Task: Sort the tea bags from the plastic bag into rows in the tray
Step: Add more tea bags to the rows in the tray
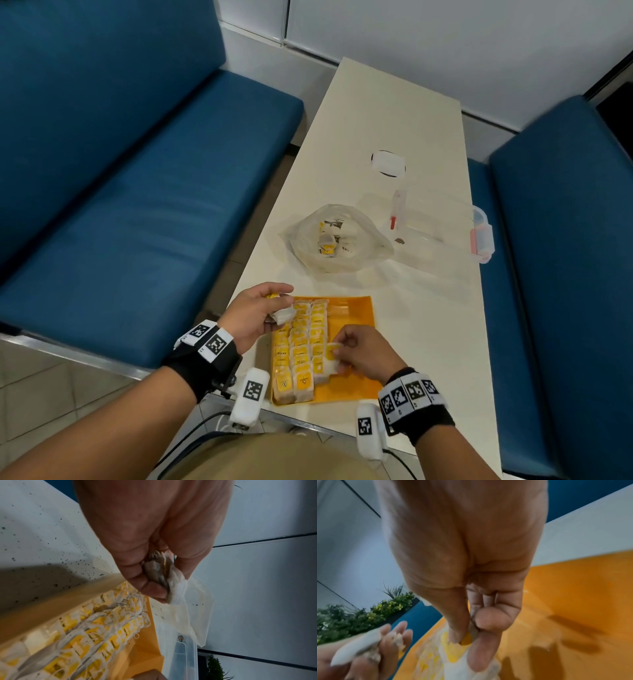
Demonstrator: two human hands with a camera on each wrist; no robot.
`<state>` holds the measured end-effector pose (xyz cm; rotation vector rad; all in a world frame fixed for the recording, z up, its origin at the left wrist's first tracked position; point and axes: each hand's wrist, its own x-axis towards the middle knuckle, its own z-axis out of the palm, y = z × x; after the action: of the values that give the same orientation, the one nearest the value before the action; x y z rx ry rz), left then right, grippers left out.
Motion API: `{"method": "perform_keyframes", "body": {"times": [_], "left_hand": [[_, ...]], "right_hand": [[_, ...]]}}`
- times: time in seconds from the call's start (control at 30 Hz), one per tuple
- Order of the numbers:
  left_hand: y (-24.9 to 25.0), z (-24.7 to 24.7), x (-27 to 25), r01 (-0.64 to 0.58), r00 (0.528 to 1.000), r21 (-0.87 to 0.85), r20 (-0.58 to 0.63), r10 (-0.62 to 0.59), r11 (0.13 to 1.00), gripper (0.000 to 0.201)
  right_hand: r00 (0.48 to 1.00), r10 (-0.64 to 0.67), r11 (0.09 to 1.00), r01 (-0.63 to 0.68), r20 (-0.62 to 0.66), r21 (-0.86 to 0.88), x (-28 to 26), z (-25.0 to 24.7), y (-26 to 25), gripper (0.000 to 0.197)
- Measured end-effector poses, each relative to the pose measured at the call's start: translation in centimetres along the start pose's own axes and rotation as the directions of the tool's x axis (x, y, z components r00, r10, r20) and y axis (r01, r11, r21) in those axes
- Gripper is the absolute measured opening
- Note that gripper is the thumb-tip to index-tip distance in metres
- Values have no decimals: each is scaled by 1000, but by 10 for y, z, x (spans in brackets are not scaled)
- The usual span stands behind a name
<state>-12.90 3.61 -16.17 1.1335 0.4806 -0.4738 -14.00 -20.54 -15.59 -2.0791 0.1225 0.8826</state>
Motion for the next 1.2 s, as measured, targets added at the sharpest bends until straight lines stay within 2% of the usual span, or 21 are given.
{"method": "perform_keyframes", "body": {"times": [0.17, 0.27, 0.73, 1.03, 1.2], "left_hand": [[-4, 4, -2, -9, 1000, 0, 5, 9, 1000, 27], [-5, 5, -3, -8, 1000, 6, 6, 8, 1000, 27], [-7, 7, -6, -9, 1000, 28, 5, 9, 1000, 25], [-9, 7, -6, -6, 1000, 36, -1, 6, 999, 23], [-7, 8, -7, 0, 1000, 35, -7, 1, 999, 23]], "right_hand": [[994, 93, 986, -85, 50, -141, 0, 15, 17, 12], [991, 110, 986, -101, 70, -129, 0, 23, 22, 14], [988, 50, 992, -65, -143, -104, -1, 40, 27, 13], [981, 17, 989, -45, -195, -139, -3, 43, 23, 12], [984, 46, 993, -64, -174, -101, -3, 42, 21, 14]]}}
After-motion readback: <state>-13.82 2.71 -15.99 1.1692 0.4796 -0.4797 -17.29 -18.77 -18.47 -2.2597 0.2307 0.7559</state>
